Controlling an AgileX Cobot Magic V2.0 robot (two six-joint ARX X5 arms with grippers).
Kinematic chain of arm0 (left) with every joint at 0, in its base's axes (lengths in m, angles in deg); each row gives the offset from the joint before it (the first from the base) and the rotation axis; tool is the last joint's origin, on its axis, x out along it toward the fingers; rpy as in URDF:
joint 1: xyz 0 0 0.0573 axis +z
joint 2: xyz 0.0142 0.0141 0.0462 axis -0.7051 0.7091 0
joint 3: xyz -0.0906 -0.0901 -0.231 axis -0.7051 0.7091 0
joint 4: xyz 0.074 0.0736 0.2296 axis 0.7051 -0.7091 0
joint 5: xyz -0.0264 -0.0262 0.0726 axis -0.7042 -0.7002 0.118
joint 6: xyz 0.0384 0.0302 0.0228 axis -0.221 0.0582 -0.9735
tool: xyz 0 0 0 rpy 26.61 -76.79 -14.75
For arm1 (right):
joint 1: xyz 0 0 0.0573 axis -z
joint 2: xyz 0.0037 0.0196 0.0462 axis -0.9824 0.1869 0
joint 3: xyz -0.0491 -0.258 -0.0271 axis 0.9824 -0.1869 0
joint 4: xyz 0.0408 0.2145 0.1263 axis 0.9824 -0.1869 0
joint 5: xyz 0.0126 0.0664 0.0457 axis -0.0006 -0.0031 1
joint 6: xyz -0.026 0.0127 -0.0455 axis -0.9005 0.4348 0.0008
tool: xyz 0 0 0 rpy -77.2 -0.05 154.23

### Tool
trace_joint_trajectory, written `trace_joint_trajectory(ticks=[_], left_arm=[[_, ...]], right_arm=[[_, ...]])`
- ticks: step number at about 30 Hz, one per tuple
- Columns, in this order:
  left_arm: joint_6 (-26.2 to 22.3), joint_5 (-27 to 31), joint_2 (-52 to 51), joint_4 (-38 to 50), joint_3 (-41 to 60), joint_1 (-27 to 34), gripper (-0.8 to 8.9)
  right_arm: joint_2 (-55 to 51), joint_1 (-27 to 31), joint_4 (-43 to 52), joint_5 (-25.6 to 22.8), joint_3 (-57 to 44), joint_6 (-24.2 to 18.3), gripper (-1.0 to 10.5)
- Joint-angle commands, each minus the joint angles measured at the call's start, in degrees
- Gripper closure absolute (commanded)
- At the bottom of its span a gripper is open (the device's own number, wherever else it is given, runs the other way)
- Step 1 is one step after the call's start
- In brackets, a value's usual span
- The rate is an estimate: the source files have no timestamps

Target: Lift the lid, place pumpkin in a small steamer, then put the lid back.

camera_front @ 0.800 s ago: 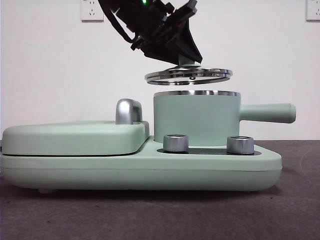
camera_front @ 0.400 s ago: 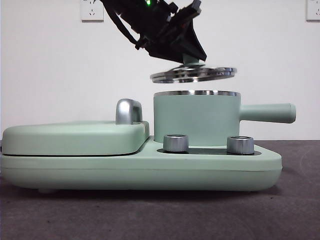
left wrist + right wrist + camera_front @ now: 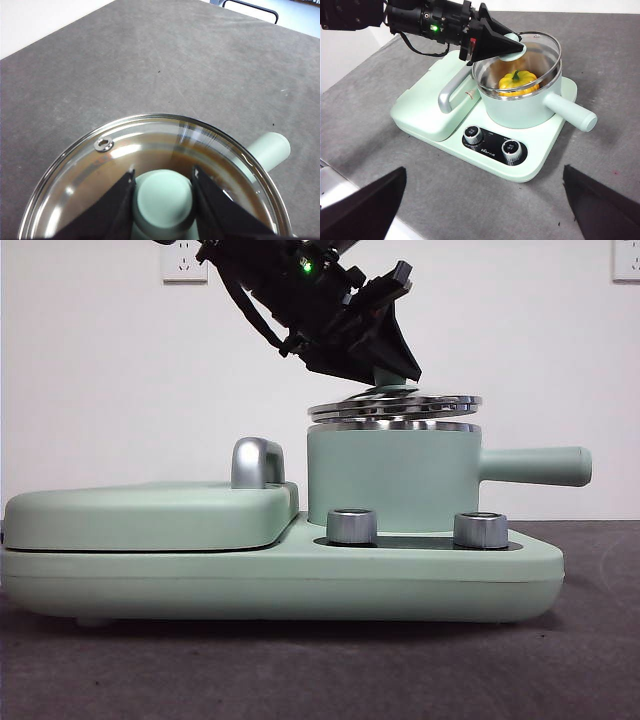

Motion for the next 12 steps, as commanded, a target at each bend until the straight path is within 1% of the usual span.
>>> trace_joint_trajectory(ticks=[1, 12], left_arm=[[-0.20, -0.35, 0.85, 1.29, -1.16, -0.57, 8.00], [-0.15, -0.35, 2.73, 1.11, -1.16, -0.59, 8.00]], right_arm=[[0.02, -0.42, 0.59, -0.02, 0.37, -0.61, 4.6], [0.02, -0.42, 0.57, -0.02, 0.37, -0.24, 4.6]])
